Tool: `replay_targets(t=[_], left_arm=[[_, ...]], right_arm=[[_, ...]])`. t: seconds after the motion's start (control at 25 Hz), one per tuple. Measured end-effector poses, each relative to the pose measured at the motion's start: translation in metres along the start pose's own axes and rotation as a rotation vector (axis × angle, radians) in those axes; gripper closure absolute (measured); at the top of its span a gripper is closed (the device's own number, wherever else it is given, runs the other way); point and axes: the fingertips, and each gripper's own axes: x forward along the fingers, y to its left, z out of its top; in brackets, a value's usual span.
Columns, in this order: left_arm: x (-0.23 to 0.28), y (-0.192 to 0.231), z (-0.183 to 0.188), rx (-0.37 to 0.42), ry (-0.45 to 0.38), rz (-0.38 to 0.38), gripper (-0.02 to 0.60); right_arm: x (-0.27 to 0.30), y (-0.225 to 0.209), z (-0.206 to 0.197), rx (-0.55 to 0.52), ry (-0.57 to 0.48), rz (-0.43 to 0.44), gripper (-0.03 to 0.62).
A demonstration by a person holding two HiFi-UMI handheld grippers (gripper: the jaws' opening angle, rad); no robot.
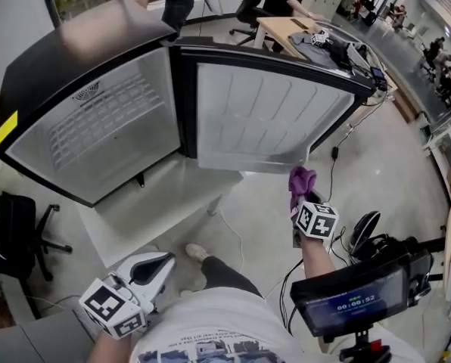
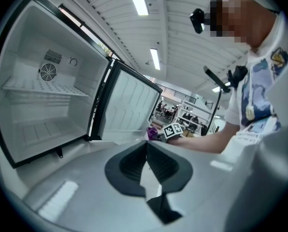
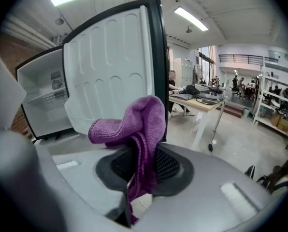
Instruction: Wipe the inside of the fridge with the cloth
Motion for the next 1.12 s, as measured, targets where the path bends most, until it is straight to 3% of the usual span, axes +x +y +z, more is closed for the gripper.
replay_targets(t=[0.2, 0.48, 0.88, 1.12], left_arm=[[-0.014, 0.002, 0.007, 0.002, -0.015, 0.050, 0.576], [-0.013, -0.003, 0.007, 0.028, -0.020, 0.042, 0.576], [-0.052, -0.021, -0.017, -0.028, -0.082, 0.142, 0.577], [-0.064, -0.041, -0.056, -0.107, -0.100, 0.207, 0.576]], right_arm=[[-0.003, 0.049, 0.036, -0.095, -0.079, 0.101, 0.526], [-0.030, 0.094, 0.056, -0.167, -0.155, 0.202, 0.526], [-0.126, 0.216, 0.057, -0.313, -0.242, 0.590, 0.526], [-0.193, 0.248, 0.045, -0.385, -0.268, 0.772, 0.526]])
